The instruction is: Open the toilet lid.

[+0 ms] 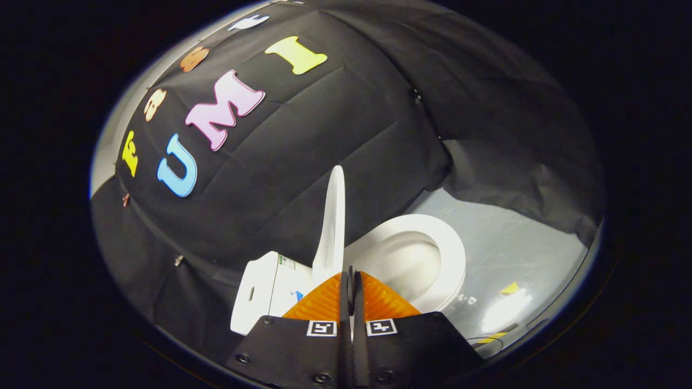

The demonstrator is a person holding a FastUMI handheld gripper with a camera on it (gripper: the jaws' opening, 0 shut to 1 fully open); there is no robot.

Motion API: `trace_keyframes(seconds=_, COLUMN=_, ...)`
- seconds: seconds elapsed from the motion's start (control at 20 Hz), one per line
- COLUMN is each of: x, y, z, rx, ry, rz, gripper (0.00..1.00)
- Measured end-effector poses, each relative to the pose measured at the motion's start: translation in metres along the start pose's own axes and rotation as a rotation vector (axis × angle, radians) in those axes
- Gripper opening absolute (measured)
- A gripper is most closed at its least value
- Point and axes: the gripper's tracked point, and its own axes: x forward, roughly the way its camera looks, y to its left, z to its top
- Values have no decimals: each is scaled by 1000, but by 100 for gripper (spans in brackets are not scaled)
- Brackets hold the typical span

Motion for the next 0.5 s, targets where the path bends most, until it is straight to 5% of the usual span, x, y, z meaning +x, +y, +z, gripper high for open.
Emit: trace_keyframes(seconds=0.5, x=-16, y=87, z=-3, rx=-241, ry=-80, rz=-108, gripper=5)
